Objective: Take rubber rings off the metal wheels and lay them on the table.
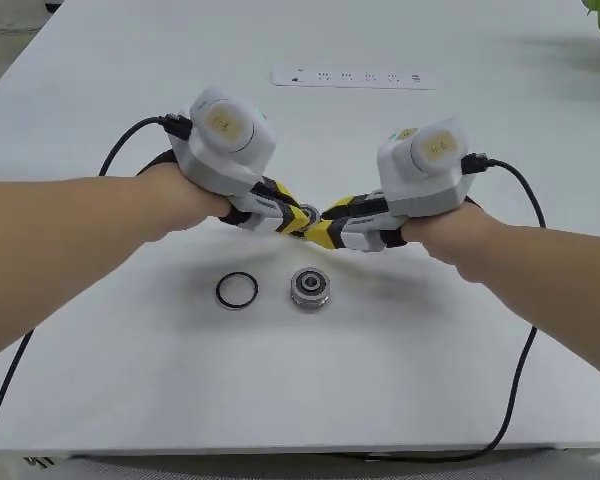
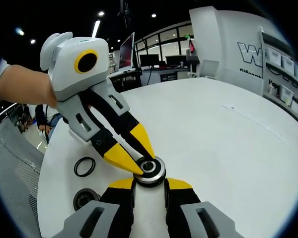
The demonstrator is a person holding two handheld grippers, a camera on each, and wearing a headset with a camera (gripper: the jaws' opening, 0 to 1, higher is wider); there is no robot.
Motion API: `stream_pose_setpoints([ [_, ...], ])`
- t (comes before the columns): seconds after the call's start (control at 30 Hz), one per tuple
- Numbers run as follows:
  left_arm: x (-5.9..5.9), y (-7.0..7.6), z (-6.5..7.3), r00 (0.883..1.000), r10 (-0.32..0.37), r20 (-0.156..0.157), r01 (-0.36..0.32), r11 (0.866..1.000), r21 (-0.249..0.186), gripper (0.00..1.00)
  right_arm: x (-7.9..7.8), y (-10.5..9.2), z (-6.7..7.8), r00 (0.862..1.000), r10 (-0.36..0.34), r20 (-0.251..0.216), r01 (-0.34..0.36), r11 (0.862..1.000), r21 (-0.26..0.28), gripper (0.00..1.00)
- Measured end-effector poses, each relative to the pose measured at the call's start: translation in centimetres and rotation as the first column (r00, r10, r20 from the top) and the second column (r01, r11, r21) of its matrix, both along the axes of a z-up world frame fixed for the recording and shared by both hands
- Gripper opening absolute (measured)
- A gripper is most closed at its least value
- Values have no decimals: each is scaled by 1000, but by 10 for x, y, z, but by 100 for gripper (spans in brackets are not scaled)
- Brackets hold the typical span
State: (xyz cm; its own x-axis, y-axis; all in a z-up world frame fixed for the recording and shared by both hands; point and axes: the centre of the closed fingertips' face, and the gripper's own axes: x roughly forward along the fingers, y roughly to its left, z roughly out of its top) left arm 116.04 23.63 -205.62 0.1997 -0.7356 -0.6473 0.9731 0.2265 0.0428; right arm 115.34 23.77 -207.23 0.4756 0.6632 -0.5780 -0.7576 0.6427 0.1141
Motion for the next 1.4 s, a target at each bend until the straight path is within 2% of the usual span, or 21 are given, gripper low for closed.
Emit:
stream_pose_setpoints([
  [0.23, 0, 0, 0, 1000, 10, -6, -10, 1000, -4, 7, -2, -1, 2, 999, -30, -24, 31, 999, 35, 19],
  [0.77, 2, -1, -1, 1000, 23, -8, -23, 1000, -1, 7, -6, -8, 1, 996, -65, -56, 69, 996, 59, 0],
  [0.9, 2, -1, -1, 1000, 22, -6, -22, 1000, 1, 7, -5, -9, 1, 993, -88, -73, 93, 993, 72, 0],
  [1.0, 3, -2, -1, 1000, 22, -4, -22, 1000, 1, 7, -4, -10, 1, 987, -124, -101, 134, 987, 94, 0],
  [1.2, 3, -2, -1, 1000, 22, -2, -22, 1000, 5, 7, 5, -17, 6, 970, -200, -138, 222, 960, 171, 0],
  [1.4, 3, -2, -1, 1000, 22, -2, -22, 1000, 9, 7, 9, -15, 8, 965, -223, -138, 246, 953, 179, 0],
])
